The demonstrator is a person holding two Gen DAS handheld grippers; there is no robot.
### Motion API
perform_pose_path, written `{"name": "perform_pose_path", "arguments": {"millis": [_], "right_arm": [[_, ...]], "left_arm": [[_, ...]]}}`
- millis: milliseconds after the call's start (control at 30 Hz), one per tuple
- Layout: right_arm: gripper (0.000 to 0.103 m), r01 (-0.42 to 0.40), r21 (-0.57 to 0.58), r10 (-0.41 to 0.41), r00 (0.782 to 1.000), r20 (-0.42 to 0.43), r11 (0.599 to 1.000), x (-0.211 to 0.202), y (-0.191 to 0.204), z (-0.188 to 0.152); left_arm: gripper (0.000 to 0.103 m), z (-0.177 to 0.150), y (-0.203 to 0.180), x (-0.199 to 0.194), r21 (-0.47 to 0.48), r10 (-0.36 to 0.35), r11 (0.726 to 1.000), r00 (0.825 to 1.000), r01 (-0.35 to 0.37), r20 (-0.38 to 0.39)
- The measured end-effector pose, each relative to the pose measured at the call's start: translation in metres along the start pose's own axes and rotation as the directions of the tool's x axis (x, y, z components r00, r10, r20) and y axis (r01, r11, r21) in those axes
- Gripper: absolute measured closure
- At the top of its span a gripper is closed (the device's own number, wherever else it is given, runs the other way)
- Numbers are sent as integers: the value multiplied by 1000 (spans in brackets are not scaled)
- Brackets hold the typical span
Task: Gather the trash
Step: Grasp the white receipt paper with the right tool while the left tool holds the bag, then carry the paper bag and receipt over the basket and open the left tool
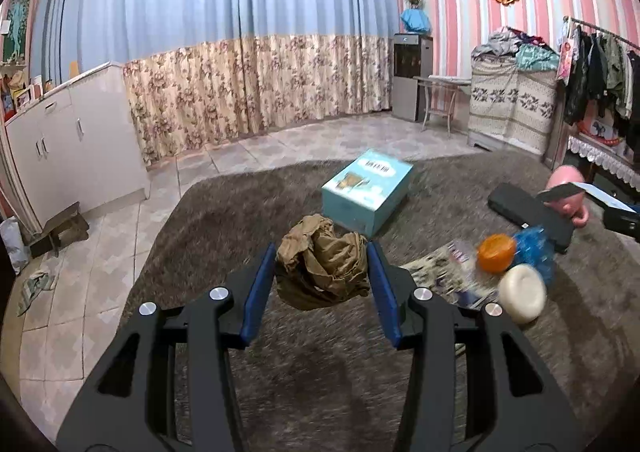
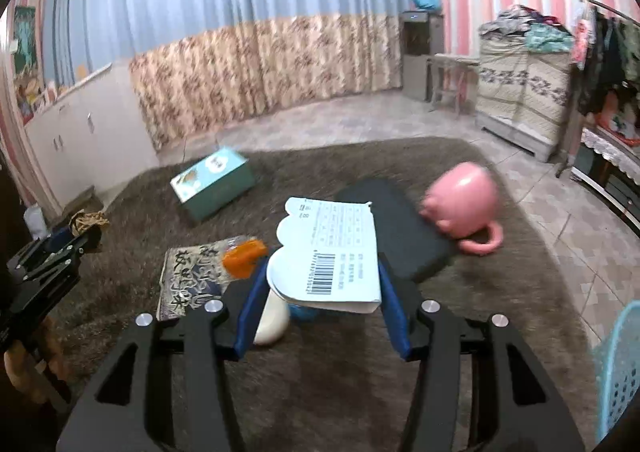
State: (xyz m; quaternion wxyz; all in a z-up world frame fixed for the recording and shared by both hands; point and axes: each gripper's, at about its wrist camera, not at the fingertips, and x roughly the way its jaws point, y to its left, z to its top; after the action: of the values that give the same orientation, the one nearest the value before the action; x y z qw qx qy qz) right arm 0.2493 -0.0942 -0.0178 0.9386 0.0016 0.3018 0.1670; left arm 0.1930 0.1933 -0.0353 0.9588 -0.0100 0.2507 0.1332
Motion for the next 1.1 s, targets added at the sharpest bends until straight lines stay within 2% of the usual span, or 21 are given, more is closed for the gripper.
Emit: {"name": "perform_pose_path", "arguments": {"millis": [233,367,467,567,767,933,1100], "right_arm": [[51,117,67,-120,992,43,991,-53,-73,-16],[51,202,108,-209,976,56,973,-80,-113,-31],[51,269,152,-281,958,64,951,-101,-147,-41],[51,356,194,-374,925,66,914,-122,-183,-50],[51,463,231,-483,874,39,856,-143,-234,-68],[51,518,264,-536,844,-4,813,-149,-272,-84],[51,536,284,-554,833,-22,795,-150,-295,-90]], "left_arm": [[58,9,-46,-13,23,-63,998,998,63,9],[58,10,-80,-21,50,-109,993,994,108,14],[58,13,-109,-28,77,-148,986,989,146,24],[58,15,-135,-34,98,-187,978,982,184,32],[58,18,-186,-35,115,-264,959,965,261,11],[58,14,-228,-38,139,-317,939,949,314,-3],[58,10,-267,-40,162,-356,920,934,356,-25]]}}
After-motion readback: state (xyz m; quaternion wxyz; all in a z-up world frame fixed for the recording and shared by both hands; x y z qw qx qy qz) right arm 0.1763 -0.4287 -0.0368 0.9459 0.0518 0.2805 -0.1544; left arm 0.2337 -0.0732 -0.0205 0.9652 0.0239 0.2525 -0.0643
